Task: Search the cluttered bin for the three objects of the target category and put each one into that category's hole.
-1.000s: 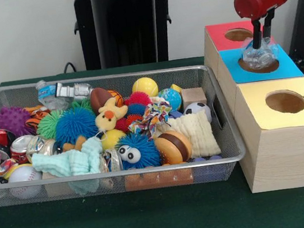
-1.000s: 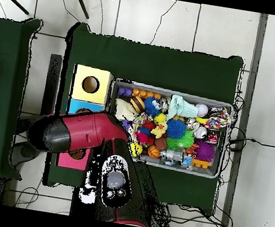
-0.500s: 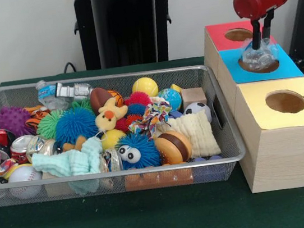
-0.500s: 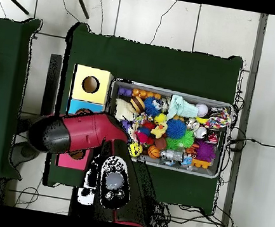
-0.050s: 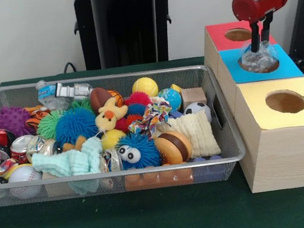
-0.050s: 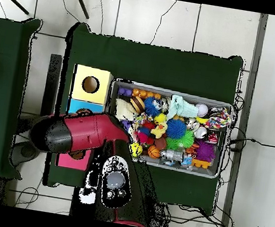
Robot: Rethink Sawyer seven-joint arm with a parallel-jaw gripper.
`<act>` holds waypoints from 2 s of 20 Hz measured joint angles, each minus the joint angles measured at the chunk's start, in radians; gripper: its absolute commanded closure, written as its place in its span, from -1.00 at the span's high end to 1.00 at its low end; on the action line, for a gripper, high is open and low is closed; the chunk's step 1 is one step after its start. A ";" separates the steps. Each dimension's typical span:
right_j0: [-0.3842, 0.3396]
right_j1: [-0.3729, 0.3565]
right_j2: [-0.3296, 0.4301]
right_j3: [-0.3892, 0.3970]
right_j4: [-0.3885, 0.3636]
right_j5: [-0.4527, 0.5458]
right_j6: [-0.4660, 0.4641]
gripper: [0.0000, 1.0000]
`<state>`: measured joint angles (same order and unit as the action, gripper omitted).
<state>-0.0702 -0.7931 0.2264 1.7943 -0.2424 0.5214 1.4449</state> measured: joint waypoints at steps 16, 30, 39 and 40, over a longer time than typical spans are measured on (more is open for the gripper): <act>0.004 -0.002 -0.012 0.000 0.010 -0.010 0.000 1.00; 0.001 -0.048 -0.012 0.000 0.057 -0.005 0.000 1.00; -0.009 -0.078 -0.011 0.001 0.063 0.021 0.000 1.00; -0.016 -0.081 -0.011 0.001 0.062 0.026 0.000 1.00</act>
<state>-0.0865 -0.8740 0.2153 1.7948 -0.1800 0.5470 1.4449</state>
